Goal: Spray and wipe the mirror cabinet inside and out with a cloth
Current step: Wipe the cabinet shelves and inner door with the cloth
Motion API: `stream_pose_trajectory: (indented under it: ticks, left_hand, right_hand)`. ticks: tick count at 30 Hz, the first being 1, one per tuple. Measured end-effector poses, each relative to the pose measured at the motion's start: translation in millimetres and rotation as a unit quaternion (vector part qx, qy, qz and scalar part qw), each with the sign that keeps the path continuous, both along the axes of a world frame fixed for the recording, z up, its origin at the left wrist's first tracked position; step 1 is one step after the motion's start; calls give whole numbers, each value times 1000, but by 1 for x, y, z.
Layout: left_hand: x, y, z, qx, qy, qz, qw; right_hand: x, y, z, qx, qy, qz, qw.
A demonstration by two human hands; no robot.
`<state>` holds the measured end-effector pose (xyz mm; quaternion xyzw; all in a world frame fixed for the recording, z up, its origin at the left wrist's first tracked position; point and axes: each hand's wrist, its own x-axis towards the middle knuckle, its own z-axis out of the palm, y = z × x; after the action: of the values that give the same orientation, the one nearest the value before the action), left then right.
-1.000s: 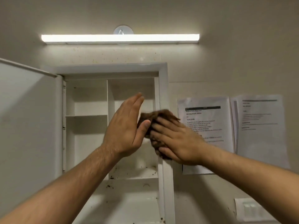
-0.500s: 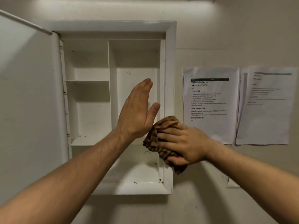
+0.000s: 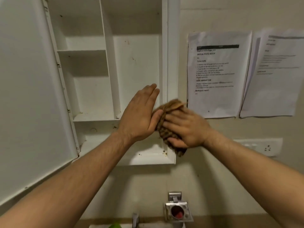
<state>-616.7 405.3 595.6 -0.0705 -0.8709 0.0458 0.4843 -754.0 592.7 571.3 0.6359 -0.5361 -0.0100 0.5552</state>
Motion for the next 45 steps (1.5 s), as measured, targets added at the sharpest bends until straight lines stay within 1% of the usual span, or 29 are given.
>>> stream_pose_trajectory:
  ticks: [2,4,5,7,10,12,14,15,16,18,20,22,23,26,28,29,31,34,36,39,41,43,45]
  left_hand:
    - [-1,5,-8,20,0,8,1000]
    - [0,9,-12,40,15,24,999]
    - [1,10,-17,41,18,34,998]
    - [3,10,-29,27,14,56,998]
    - [10,3,-54,4,-18,81,997]
    - [13,-3,-69,-8,-31,94,995]
    - [16,-8,-79,-14,-24,87,996]
    - [17,-9,-84,-13,-13,76,997]
    - [19,-10,-89,-9,-1,65,998]
    - [25,-14,-102,-3,9,44,999]
    - [33,-18,-118,6,8,35,999]
    - [40,-23,-132,14,-4,30,999]
    - [43,-25,-138,15,-13,27,999]
    - [45,-31,-153,1,-42,21,999]
    - [42,-33,-158,6,-56,25,998]
    - [40,-32,-161,11,-60,30,998]
    - [36,-29,-164,20,-63,43,997]
    - [33,-27,-164,61,-52,33,996]
    - [34,-28,-163,81,-47,17,995]
    - [38,-28,-159,107,-40,-5,993]
    - [40,-28,-155,116,-29,-23,993]
    - [37,-30,-141,105,1,-34,994]
    - [34,-34,-118,89,45,-49,994]
  right_hand:
    - [-2,-5,18,-52,-10,-15,998]
    - [3,-14,15,-107,-71,-37,991]
    - [8,-18,2,-120,-103,-45,986]
    - [19,-20,-40,-96,-134,-61,984]
    - [25,-8,-94,-37,-102,-73,991]
    - [16,-1,-95,-28,-67,-64,995]
    - [7,0,-89,-24,-36,-61,997]
    - [7,-1,-88,-33,-43,-65,996]
    - [10,-4,-94,-51,-68,-69,994]
    - [28,-14,-123,-89,-160,-81,980]
    - [49,-25,-158,-91,-234,-103,962]
    - [58,-29,-178,-81,-275,-121,950]
    - [57,-27,-180,-73,-277,-125,950]
    - [40,-13,-159,-46,-234,-103,966]
    - [28,-9,-137,-65,-241,-89,964]
    - [27,-11,-131,-82,-259,-95,958]
    - [38,-19,-137,-102,-311,-139,935]
    - [66,-32,-182,-124,-362,-167,909]
    - [77,-36,-201,-120,-392,-182,894]
    - [85,-38,-192,-130,-411,-205,879]
    - [89,-40,-170,-134,-400,-166,891]
    - [94,-48,-135,-147,-384,-98,907]
    - [97,-58,-90,-188,-372,-39,908]
